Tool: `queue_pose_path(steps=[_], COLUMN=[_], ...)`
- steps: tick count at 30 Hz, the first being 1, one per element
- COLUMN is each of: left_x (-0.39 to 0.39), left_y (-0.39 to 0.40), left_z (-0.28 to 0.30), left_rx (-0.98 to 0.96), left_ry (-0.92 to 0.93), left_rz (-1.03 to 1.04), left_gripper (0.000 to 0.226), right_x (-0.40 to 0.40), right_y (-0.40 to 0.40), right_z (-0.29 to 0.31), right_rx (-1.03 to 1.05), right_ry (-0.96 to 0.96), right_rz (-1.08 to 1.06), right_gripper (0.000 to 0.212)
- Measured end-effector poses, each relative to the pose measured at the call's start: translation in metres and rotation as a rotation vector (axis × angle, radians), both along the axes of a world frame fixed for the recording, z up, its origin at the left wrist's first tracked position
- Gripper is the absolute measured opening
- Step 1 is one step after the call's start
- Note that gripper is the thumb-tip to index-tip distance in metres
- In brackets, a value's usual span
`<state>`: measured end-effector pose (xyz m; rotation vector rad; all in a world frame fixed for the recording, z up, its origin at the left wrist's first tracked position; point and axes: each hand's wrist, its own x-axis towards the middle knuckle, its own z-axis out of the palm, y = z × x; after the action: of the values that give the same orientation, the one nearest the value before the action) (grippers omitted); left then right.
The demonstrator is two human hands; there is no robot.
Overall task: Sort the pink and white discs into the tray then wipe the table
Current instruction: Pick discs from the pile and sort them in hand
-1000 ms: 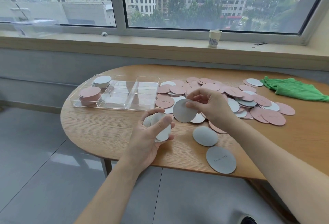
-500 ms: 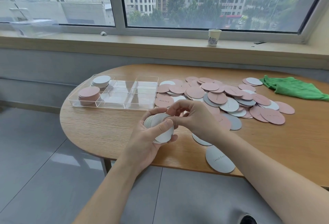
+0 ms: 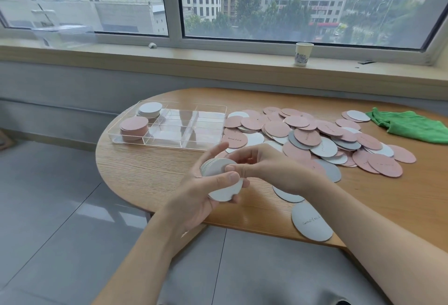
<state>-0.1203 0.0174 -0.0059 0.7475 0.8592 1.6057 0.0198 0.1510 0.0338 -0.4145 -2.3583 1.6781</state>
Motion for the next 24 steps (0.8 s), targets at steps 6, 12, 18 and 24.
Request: queue_pose_path(steps=[6, 12, 18, 24], left_x=[-0.020, -0.034, -0.048, -0.063], left_y=[-0.008, -0.010, -0.006, -0.005], left_z=[0.004, 0.003, 0.006, 0.008], left_rx=[-0.064, -0.182, -0.235, -0.233], left_ry=[0.080, 0.245, 0.364, 0.417], left_rz=[0.193, 0.533, 0.644, 0.666], left_gripper=[0.050, 0.047, 0.030, 0.025], right_x=[-0.020, -0.042, -0.066, -0.093], right_y=[0.006, 0.003, 0.000, 0.009], right_z=[-0.001, 0.000, 0.006, 0.010], right_rx=[-0.067, 0.196, 0.752, 0.962], right_ry=[0.056, 0.043, -0.073, -0.086], right_rz=[-0.150, -0.236, -0.099, -0.072], right_gripper=[0.027, 0.040, 0.110, 0.097])
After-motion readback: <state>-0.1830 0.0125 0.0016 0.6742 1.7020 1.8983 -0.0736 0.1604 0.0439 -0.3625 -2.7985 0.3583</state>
